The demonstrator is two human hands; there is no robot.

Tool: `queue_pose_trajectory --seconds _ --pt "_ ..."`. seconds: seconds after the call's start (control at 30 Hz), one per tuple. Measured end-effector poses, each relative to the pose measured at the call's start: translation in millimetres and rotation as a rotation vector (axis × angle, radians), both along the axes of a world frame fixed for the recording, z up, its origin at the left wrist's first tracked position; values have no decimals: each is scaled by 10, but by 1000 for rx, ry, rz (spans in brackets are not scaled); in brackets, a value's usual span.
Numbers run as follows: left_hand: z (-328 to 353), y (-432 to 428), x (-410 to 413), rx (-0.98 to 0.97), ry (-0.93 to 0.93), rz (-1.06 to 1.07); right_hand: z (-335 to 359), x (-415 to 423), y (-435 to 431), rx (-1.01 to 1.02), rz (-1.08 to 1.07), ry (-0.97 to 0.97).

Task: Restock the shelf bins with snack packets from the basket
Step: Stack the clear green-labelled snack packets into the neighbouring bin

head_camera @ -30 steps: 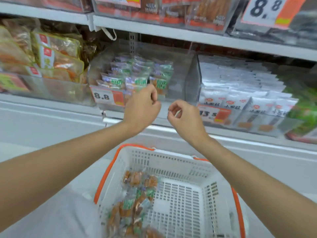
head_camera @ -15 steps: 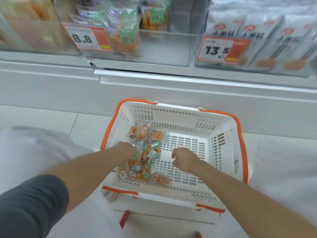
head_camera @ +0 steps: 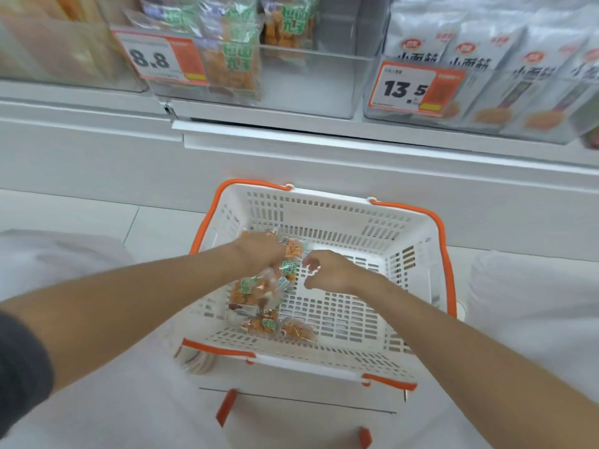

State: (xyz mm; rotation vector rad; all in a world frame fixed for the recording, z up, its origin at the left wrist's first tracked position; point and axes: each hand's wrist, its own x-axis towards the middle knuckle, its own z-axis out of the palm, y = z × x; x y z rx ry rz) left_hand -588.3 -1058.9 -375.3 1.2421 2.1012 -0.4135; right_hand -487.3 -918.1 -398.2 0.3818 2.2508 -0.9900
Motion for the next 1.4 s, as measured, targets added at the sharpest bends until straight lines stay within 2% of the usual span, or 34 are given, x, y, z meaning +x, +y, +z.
queue_pose_trajectory --seconds 0.13,0.2,0.27,0.37,0.43,0.53,0.67,0.8,0.87,1.0,1.07,1.17,1.3,1.4 --pt "581 145 -140 357 -4 94 494 -99 -13 -217 82 -11" --pt "823 134 -229 514 -71 185 670 -123 2 -171 62 61" --pt "974 127 -290 697 -213 372 813 -113 82 -152 1 139" --pt "1010 186 -324 981 -491 621 1038 -108 224 -385 -174 194" --pt "966 231 -336 1036 -551 641 1185 -125 272 -550 -275 188" --pt "916 274 -367 1126 -479 704 1245 -192 260 -662 -286 179" --pt "881 301 -408 1229 -382 910 1160 -239 166 -621 -284 224" --pt "928 321 -418 1245 -373 963 1185 -254 141 -579 -267 315" --pt "1046 325 -436 1205 -442 1005 1217 -253 173 -580 -297 374" --pt "1225 240 -571 1132 -735 989 1332 -256 238 -613 -423 488" --pt "1312 223 -613 1190 -693 914 1438 -287 266 -517 -396 541" --pt "1684 304 -749 1339 -502 763 1723 -489 355 -246 -361 699" --pt "2364 527 -1241 1475 -240 595 2240 -1044 495 -279 -466 906" --pt "2532 698 -1663 1481 -135 528 2420 -1560 653 -77 -474 902"
